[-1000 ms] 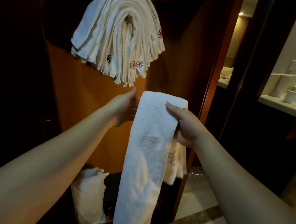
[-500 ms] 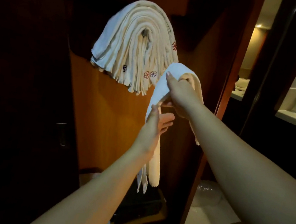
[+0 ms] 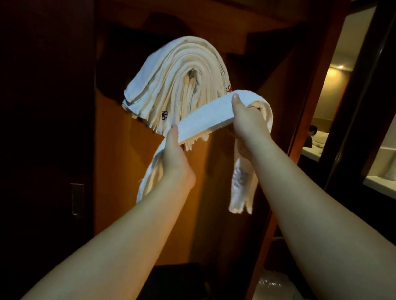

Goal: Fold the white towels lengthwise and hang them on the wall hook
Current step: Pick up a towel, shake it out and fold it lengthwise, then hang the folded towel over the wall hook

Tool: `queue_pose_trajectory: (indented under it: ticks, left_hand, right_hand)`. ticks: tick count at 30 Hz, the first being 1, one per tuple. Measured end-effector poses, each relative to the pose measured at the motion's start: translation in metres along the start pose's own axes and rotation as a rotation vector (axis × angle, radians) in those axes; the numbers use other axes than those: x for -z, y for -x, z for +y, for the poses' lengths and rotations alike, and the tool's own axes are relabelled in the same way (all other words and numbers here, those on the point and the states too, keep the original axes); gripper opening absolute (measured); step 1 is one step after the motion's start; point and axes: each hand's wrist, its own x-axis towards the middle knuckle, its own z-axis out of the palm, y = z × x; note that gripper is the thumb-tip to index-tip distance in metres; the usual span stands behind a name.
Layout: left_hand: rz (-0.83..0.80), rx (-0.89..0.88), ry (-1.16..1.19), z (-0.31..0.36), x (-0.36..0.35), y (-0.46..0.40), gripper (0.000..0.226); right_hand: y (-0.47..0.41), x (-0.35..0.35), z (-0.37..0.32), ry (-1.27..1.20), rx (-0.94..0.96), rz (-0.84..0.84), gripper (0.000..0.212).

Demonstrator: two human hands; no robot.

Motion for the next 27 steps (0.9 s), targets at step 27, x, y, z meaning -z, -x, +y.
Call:
queue_pose_trajectory:
  ticks: [27]
  left_hand:
    - [-0.2, -0.598, -0.845, 0.185, -0.082, -0.251, 0.062]
  right_hand:
    - [-0.272, -0.042, -0.017, -0.045, 0.052, -0.013, 0.079]
